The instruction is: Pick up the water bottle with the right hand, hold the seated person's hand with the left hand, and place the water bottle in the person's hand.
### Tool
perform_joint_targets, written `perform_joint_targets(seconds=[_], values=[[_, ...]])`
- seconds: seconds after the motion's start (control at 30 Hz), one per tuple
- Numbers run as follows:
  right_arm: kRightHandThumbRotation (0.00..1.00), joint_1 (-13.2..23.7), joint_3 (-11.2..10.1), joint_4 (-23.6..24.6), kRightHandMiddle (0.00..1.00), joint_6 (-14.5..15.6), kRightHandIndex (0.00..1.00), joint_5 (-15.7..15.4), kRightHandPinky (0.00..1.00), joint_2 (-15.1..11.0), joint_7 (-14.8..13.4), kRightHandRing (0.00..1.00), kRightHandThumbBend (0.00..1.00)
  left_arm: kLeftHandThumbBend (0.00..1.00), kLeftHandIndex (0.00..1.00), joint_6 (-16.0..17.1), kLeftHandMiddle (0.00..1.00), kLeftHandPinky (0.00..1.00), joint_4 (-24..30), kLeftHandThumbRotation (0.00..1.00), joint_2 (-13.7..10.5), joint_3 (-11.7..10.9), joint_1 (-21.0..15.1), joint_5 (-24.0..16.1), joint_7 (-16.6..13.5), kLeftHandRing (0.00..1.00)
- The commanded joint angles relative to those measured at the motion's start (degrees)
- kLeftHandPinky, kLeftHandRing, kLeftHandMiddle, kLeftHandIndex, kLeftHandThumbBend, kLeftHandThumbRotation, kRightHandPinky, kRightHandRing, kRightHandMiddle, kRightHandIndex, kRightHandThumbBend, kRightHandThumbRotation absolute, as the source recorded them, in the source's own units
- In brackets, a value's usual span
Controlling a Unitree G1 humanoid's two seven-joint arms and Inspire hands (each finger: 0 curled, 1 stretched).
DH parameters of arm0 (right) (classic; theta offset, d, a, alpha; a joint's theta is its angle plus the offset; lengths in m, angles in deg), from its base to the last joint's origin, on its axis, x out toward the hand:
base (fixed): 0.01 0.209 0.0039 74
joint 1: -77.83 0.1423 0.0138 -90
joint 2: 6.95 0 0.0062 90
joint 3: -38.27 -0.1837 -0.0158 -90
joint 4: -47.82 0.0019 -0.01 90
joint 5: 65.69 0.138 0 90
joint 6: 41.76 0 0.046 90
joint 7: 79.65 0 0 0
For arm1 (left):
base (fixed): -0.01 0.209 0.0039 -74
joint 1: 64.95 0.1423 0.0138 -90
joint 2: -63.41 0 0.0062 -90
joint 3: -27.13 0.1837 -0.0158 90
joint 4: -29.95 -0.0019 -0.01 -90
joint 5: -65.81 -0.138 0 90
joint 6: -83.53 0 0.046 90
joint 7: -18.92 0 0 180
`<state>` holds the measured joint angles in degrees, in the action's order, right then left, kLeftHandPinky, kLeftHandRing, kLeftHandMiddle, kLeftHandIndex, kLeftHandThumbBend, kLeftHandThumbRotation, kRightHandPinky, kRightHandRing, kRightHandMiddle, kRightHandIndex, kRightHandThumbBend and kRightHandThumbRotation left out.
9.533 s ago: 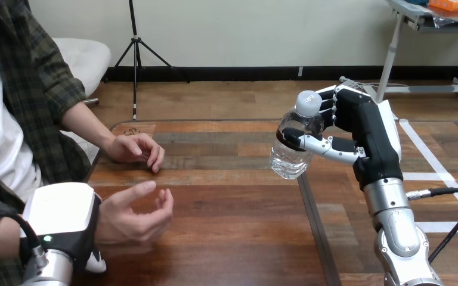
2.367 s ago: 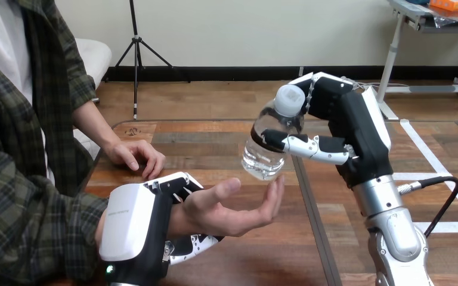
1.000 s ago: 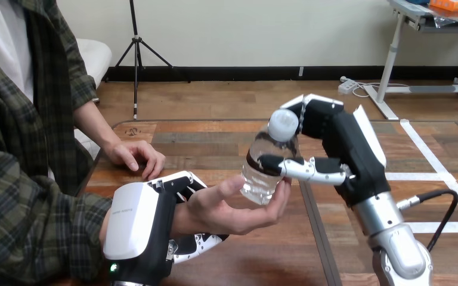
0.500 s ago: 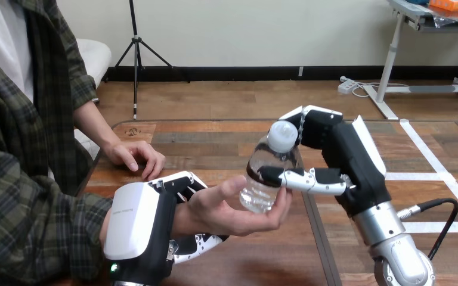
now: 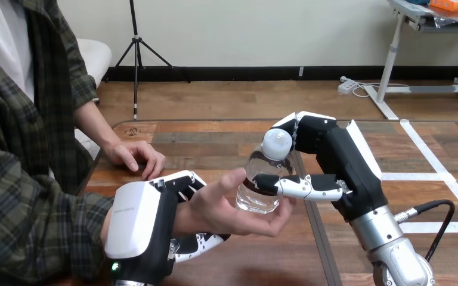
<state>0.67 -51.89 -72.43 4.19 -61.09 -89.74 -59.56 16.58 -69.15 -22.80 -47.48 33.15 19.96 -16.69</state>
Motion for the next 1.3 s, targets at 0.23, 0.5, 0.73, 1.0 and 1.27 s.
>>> perform_joint_targets(seconds=[0.23, 0.5, 0.73, 1.0, 1.27], values=[[0.0, 0.9, 0.2, 6.8, 0.43, 1.5, 0.46, 2.9, 0.33, 0.6, 1.2, 0.37, 0.73, 0.8, 0.4, 0.5, 0.36, 0.24, 2.7, 0.0, 2.8, 1.6, -4.9, 0.0, -0.6, 0.3], [0.0, -0.2, 0.5, 8.8, 0.43, 2.0, 0.46, 3.6, 0.34, 0.3, 2.3, 0.37, 0.73, 0.79, 0.4, 0.5, 0.36, 0.23, 2.6, 0.0, 3.2, 1.8, -5.1, 0.1, -0.7, 0.29], [0.0, -0.7, 0.8, 9.9, 0.43, 2.4, 0.46, 4.5, 0.35, 0.1, 3.6, 0.37, 0.73, 0.79, 0.4, 0.5, 0.36, 0.23, 2.5, 0.0, 3.4, 1.8, -5.1, 0.2, -0.7, 0.29], [0.0, -1.0, 0.7, 10.8, 0.43, 2.1, 0.46, 4.8, 0.35, 0.2, 4.7, 0.37, 0.72, 0.79, 0.4, 0.3, 0.36, 0.24, 2.6, 0.0, 3.4, 1.7, -5.0, 0.0, -0.6, 0.3], [0.0, -1.3, 0.7, 11.6, 0.42, 2.2, 0.46, 4.3, 0.36, 0.2, 4.7, 0.38, 0.72, 0.79, 0.4, 0.4, 0.37, 0.24, 2.4, 0.0, 3.3, 1.5, -5.0, -0.1, -0.6, 0.3]])
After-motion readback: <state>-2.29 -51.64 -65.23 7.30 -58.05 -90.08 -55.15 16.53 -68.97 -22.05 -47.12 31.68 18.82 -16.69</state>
